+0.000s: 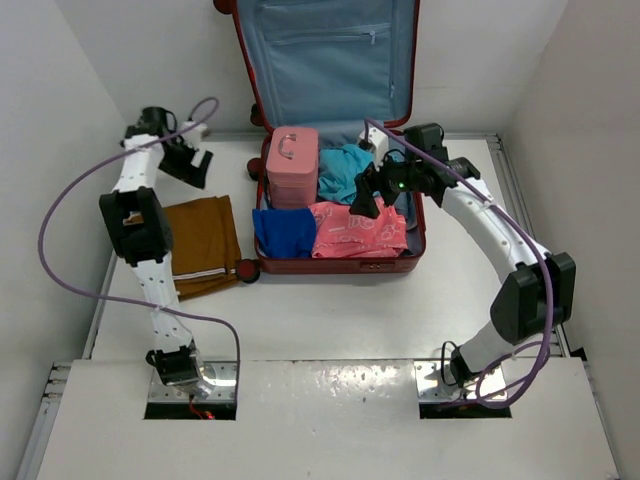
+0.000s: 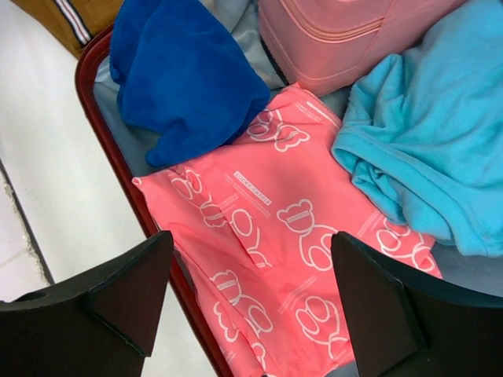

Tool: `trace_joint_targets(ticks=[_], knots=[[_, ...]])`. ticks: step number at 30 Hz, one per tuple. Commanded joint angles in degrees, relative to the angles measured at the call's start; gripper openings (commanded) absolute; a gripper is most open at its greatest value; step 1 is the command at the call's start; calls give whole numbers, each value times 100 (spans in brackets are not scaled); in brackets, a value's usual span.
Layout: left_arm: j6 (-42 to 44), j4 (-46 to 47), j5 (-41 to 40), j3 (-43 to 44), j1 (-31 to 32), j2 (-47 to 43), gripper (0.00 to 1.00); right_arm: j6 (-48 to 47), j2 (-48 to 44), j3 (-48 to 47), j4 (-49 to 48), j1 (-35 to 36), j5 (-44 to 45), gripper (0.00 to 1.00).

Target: Pack the luggage

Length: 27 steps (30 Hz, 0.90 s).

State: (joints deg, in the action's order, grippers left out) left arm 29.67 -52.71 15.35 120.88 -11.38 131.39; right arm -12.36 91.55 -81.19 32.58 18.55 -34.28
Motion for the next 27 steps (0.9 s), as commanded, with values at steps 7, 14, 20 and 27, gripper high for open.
trace_joint_targets(ticks=[7,14,20,27], knots=[[2692,-1645,661,1105,-313,554,100,-82,-348,24,-156,210,431,81],[3141,-2050,1075,1263,-541,1054,100,-196,-129,-125,-32,430,528,81],[3387,-2174,952,965,-594,1213,100,-346,12,-248,-6,615,633,81],[3493,-2174,759,-20,-594,1108,100,-399,100,-336,117,703,660,81]])
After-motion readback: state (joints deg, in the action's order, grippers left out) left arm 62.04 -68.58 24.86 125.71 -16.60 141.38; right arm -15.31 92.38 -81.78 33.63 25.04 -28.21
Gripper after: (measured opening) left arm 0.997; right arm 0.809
